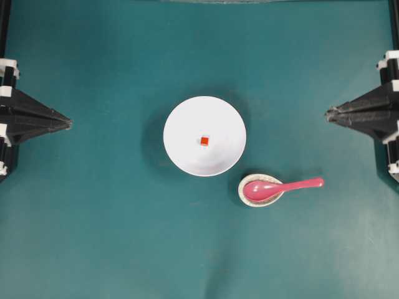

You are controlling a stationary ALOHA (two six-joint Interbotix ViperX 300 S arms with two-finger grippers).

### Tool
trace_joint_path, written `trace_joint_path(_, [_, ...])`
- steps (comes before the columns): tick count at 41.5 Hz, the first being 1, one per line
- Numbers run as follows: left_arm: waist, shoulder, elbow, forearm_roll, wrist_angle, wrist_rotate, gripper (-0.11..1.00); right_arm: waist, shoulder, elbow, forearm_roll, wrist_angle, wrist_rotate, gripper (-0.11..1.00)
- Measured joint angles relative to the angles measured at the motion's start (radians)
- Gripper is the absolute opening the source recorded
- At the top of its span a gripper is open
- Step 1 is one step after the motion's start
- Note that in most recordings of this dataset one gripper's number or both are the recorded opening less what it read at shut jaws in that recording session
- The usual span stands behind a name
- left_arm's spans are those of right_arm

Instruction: Grip the spoon and scoop the red block from the bowl with right arm.

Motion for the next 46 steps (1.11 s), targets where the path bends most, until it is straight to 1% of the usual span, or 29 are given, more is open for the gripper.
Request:
trace_joint_path(3, [0.002, 0.000, 0.002, -0.002, 0.000, -0.002, 0.00, 0.002, 0.000, 0.002, 0.005, 0.020, 0.009, 0.43])
trace_joint_path(6, [0.002, 0.000, 0.000, 0.000, 0.000, 0.000, 0.00, 0.000, 0.002, 0.000, 0.006, 0.035, 0.017, 0.51])
trace_joint_path(15, [0.003, 0.000, 0.000, 0.000, 0.000, 0.000, 0.00, 0.005, 0.023, 0.002, 0.008, 0.064, 0.021, 0.54])
trace_joint_path(25, [0.021, 0.000, 0.000, -0.002, 0.000, 0.006, 0.00, 0.034, 0.127, 0.048, 0.026, 0.055, 0.023, 0.54])
trace_joint_path(33, [0.026, 0.000, 0.002, 0.000, 0.005, 0.015, 0.00, 0.054, 0.209, 0.112, 0.035, -0.041, 0.023, 0.54])
trace_joint_path(40, [0.031, 0.000, 0.000, -0.002, 0.006, 0.015, 0.00, 0.078, 0.284, 0.175, 0.080, -0.178, 0.023, 0.54])
trace_joint_path(46, [0.032, 0.000, 0.000, -0.002, 0.006, 0.015, 0.00, 0.137, 0.353, 0.233, 0.118, -0.327, 0.025, 0.54])
